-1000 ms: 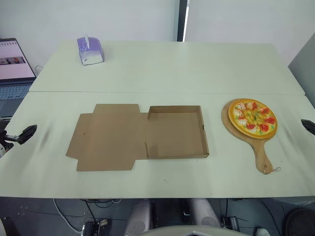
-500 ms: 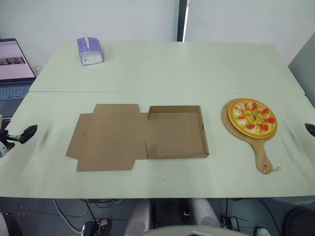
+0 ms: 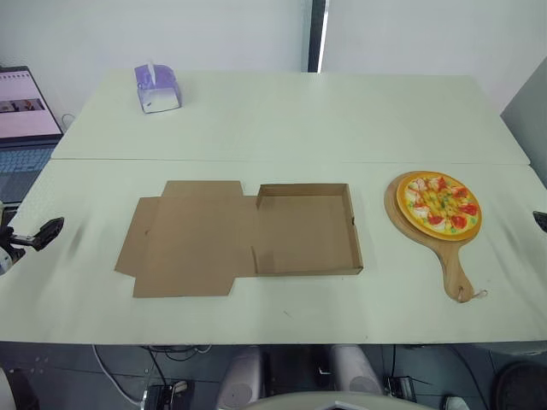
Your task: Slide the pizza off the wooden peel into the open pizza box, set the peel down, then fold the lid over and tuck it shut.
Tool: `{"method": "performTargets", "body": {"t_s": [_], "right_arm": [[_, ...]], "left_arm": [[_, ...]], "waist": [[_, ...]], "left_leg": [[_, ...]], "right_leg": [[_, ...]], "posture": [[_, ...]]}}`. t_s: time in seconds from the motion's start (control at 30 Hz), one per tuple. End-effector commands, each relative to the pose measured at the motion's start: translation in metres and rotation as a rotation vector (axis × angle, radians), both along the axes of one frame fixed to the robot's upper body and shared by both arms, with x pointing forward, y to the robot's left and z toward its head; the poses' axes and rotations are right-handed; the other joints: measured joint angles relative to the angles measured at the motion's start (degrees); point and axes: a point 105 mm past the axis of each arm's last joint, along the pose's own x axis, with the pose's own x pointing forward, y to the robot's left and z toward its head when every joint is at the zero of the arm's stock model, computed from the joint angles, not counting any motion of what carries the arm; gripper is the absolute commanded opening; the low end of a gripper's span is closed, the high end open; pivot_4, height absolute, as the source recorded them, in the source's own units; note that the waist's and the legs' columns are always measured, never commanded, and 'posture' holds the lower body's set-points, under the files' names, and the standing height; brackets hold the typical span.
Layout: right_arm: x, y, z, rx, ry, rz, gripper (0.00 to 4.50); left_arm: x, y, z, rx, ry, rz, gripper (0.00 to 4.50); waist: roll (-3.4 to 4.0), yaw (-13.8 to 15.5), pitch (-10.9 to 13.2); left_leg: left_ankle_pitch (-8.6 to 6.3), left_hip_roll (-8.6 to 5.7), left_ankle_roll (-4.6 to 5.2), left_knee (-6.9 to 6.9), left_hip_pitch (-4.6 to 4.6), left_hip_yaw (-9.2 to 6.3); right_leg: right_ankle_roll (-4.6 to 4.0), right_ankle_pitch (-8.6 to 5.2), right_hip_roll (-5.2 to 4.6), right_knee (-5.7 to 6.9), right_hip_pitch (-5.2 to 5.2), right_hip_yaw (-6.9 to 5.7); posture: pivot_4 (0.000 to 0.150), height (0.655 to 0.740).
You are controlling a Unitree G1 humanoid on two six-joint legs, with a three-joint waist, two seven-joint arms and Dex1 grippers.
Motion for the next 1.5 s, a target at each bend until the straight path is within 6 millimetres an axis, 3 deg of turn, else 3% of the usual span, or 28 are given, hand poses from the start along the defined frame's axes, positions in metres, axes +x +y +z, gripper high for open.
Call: {"method": "performTargets", "body": {"t_s": [0.03, 0.13, 0.23, 0.3, 0.43, 0.63, 0.73, 0.83, 1.0, 1.5], "right_arm": [[0.002, 0.002, 0.018, -0.014, -0.055, 0.010, 4.50], [-0.002, 0.006, 0.018, 0.007, -0.054, 0.024, 4.50], [-0.005, 0.012, 0.017, 0.018, -0.047, 0.034, 4.50], [-0.007, 0.017, 0.016, 0.035, -0.044, 0.041, 4.50], [-0.016, 0.035, 0.013, 0.076, -0.024, 0.077, 4.50], [-0.040, 0.072, -0.005, 0.169, 0.054, 0.137, 4.50], [-0.054, 0.095, -0.013, 0.223, 0.101, 0.165, 4.50], [-0.066, 0.118, -0.023, 0.254, 0.156, 0.187, 4.50], [-0.070, 0.134, -0.044, 0.270, 0.200, 0.110, 4.50], [-0.034, 0.141, -0.092, 0.306, 0.201, -0.038, 4.50]], "left_arm": [[0.009, -0.007, 0.038, -0.055, -0.146, -0.042, 4.49], [0.024, -0.029, 0.063, -0.077, -0.222, -0.151, 4.49], [0.042, -0.066, 0.090, -0.088, -0.288, -0.299, 4.49], [0.056, -0.101, 0.111, -0.096, -0.328, -0.433, 4.49], [0.073, -0.201, 0.144, -0.120, -0.366, -0.793, 4.49], [0.056, -0.339, 0.142, -0.079, -0.323, -1.321, 4.49], [0.034, -0.386, 0.142, -0.082, -0.316, -1.541, 4.49], [0.012, -0.418, 0.135, -0.041, -0.298, -1.702, 4.49], [-0.004, -0.437, 0.129, -0.040, -0.309, -1.771, 4.49], [-0.013, -0.438, 0.118, -0.049, -0.306, -1.680, 4.49]], "waist": [[0.00, 0.03, 0.00], [-0.01, 0.24, 0.00], [-0.01, 0.84, 0.00], [-0.01, 1.19, 0.00], [-0.01, 1.98, 0.00], [0.00, 1.96, -0.01], [-0.01, 1.37, 0.00], [0.03, 1.00, -0.01], [0.04, 0.94, -0.03], [0.05, 1.26, -0.04]], "left_leg": [[0.00, 0.00, 0.00, 0.00, 0.00, 0.00], [0.00, 0.00, 0.00, 0.01, -0.02, -0.02], [0.00, -0.02, 0.00, 0.02, -0.02, -0.03], [0.00, -0.03, -0.01, 0.03, -0.02, -0.02], [0.01, -0.11, -0.02, 0.10, -0.08, -0.08], [0.03, -0.13, -0.06, 0.10, -0.09, -0.05], [0.04, -0.09, -0.07, 0.10, -0.13, -0.03], [0.04, -0.02, -0.07, 0.08, -0.14, 0.03], [0.13, 0.00, -0.22, 0.10, -0.08, 0.06], [0.10, -0.05, -0.14, 0.11, -0.06, 0.01]], "right_leg": [[0.00, 0.00, 0.00, 0.00, 0.00, 0.00], [0.00, 0.00, 0.00, 0.00, 0.00, -0.02], [0.01, 0.01, 0.00, 0.00, 0.02, -0.02], [0.02, 0.01, 0.00, 0.00, 0.03, -0.01], [0.06, 0.04, 0.00, 0.00, 0.07, 0.00], [0.13, 0.01, 0.03, -0.02, 0.09, 0.07], [0.16, -0.01, 0.13, -0.01, 0.10, 0.16], [0.29, -0.11, 0.23, 0.01, 0.13, 0.27], [0.53, -0.26, 0.31, 0.01, 0.18, 0.35], [0.54, -0.30, 0.33, -0.01, 0.22, 0.32]], "posture": [[0.150, 0.7400], [0.150, 0.7400], [0.150, 0.7400], [0.150, 0.7400], [0.150, 0.7400], [0.150, 0.7400], [0.150, 0.7400], [0.150, 0.7400], [0.150, 0.7400], [0.150, 0.7400]]}}
